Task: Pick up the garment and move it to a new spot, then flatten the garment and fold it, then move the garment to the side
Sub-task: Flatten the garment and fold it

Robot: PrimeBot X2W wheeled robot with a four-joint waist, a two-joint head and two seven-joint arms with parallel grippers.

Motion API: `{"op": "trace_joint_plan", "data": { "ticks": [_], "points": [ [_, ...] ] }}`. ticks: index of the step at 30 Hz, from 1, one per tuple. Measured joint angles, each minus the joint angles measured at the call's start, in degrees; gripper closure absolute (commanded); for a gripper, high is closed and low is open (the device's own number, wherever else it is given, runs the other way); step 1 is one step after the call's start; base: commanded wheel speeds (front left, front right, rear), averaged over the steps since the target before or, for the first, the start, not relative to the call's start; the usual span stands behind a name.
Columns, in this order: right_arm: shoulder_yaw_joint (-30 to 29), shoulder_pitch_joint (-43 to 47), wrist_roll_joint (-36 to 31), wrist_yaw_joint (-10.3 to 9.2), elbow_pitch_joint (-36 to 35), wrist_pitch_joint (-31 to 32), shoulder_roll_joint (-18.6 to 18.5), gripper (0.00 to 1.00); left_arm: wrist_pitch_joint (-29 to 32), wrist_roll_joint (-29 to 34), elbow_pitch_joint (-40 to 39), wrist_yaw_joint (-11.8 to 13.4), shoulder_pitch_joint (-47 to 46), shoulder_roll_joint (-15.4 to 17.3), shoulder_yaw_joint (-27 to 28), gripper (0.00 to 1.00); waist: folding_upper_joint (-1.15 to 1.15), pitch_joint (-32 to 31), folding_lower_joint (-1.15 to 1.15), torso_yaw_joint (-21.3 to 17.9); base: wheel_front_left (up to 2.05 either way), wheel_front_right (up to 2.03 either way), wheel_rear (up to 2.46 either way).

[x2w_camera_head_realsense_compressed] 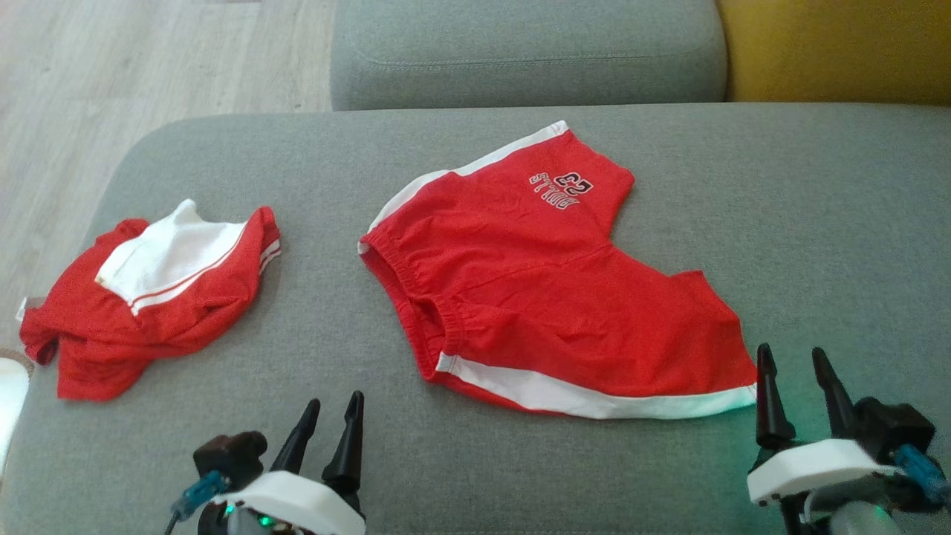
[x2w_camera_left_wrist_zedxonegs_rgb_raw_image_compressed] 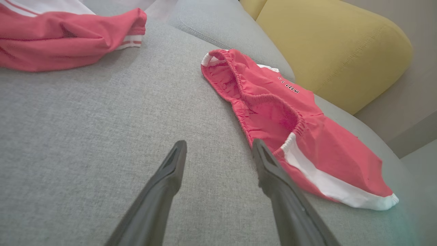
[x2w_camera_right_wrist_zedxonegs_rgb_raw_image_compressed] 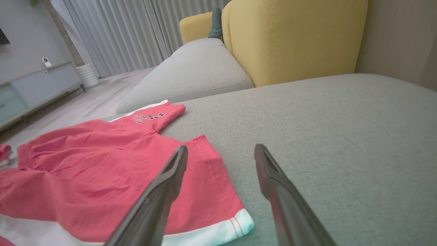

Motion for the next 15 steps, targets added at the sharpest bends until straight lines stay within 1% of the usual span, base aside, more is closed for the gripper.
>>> {"op": "trace_joint_plan", "data": {
  "ticks": [2, 6, 11, 15],
  "points": [
    [-1.0, 0.0, -3.6, 0.00, -0.6, 0.0, 0.0, 0.00, 0.0, 0.5, -0.1, 0.2, -0.2, 0.0, 0.0, 0.00, 0.00, 0.0, 0.00, -0.3, 0.00, 0.00, 0.00],
    [-1.9, 0.0, -7.4, 0.00, -2.8, 0.0, 0.0, 0.00, 0.0, 0.4, -0.7, 0.1, -0.9, 0.0, -1.3, 0.00, 0.00, 0.1, 0.00, -1.2, 0.00, 0.00, 0.00],
    [-1.0, 0.1, -7.9, 0.00, -3.4, 0.0, 0.0, 0.00, 0.0, 1.1, -0.5, -0.3, -2.4, 0.1, -4.1, 0.00, 0.00, 1.0, 0.00, -2.3, 0.00, 0.00, 0.00],
    [0.4, -0.1, -7.9, 0.00, -3.9, 0.0, 0.1, 0.00, 0.0, 2.0, 0.8, -0.5, -5.5, 0.0, -6.0, 0.00, 0.00, 3.0, 0.00, -3.3, 0.00, 0.00, 0.00]
  ]
}}
